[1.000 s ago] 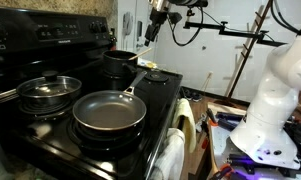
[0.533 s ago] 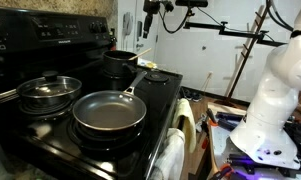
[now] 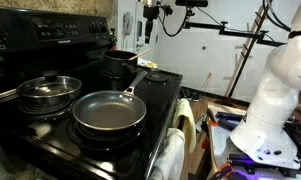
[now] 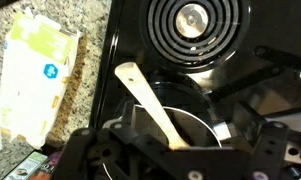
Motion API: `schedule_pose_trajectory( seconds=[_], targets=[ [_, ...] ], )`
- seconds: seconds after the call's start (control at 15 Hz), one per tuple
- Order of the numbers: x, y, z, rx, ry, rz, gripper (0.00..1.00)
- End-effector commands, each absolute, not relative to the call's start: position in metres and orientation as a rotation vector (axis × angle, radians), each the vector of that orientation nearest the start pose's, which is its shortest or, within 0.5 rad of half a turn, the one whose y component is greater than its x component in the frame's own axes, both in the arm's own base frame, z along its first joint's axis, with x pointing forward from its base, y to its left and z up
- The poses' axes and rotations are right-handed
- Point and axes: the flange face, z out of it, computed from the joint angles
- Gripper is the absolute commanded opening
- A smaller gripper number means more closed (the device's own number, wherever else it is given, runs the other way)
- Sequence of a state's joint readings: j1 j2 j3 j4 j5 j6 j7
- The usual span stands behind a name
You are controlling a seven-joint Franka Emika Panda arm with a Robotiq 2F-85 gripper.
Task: Remove the wooden spoon from the pot on the right side of the stove and place it on the left side of the countertop
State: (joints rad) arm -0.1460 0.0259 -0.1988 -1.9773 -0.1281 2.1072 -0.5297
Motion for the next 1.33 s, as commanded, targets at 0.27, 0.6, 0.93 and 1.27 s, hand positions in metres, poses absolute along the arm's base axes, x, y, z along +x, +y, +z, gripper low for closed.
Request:
schedule_pose_trajectory(
  seconds=[0.27,0.6,0.93,1.27],
  targets=[
    [0.554,-0.209,0.44,-3.247,-0.47,0.001,1.0],
    [0.572,-0.21,0.433,-3.203,-0.682,0.048,1.0],
    [0.592,-0.226,0.432,-3.193,-0.786,0.234,1.0],
    [0.605,-0.238,0.446,-3.172,-0.817,0.459,1.0]
  ],
)
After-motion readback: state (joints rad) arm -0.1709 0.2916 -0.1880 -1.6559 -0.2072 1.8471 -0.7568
